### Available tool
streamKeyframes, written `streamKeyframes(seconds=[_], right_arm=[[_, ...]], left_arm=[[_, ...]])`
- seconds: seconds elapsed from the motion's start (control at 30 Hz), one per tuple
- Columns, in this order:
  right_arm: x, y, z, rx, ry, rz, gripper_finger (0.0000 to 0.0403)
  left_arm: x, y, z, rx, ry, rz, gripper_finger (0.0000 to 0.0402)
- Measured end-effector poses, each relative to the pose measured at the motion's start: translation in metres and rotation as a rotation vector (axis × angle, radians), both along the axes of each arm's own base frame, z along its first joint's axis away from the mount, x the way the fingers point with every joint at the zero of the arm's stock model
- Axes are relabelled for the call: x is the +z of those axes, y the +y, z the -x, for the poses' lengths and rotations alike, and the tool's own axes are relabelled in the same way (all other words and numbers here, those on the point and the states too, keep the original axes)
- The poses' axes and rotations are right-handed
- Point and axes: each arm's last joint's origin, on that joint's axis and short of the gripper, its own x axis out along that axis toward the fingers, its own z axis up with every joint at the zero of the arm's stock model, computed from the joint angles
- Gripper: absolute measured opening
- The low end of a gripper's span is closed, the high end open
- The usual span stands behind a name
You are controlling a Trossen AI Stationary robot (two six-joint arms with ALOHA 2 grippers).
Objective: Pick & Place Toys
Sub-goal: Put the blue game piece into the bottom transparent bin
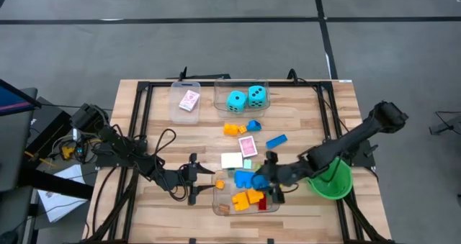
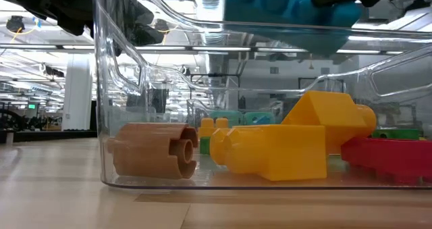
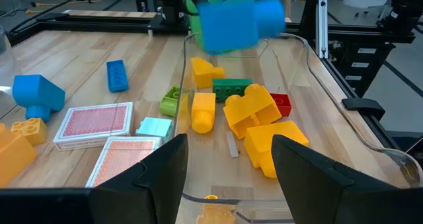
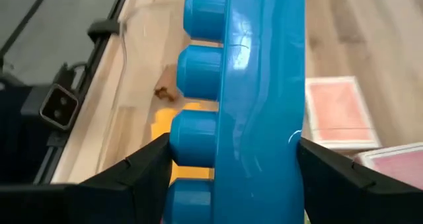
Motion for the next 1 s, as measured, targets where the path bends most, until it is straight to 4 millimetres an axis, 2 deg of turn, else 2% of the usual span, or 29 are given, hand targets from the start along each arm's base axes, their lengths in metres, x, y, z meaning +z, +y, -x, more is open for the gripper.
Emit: streamKeyframes(seconds=[0.23, 0.53, 0.83, 1.0], right_arm=[[-0.020, 0.000, -0.021, 0.015, 0.141, 0.029, 0.0261], [-0.025, -0.006, -0.021, -0.005, 0.206, 0.029, 0.0261], [-0.025, -0.005, -0.020, -0.004, 0.207, 0.026, 0.0338], [-0.025, -0.005, -0.020, -0.004, 0.206, 0.026, 0.0353]], left_arm=[[0.000, 0.000, 0.000, 0.000, 0.004, -0.003, 0.0213], [-0.001, 0.000, 0.000, 0.001, 0.012, -0.005, 0.0213], [-0.001, 0.000, 0.000, 0.002, 0.014, -0.003, 0.0213], [-0.001, 0.000, 0.000, 0.002, 0.014, -0.003, 0.0213]])
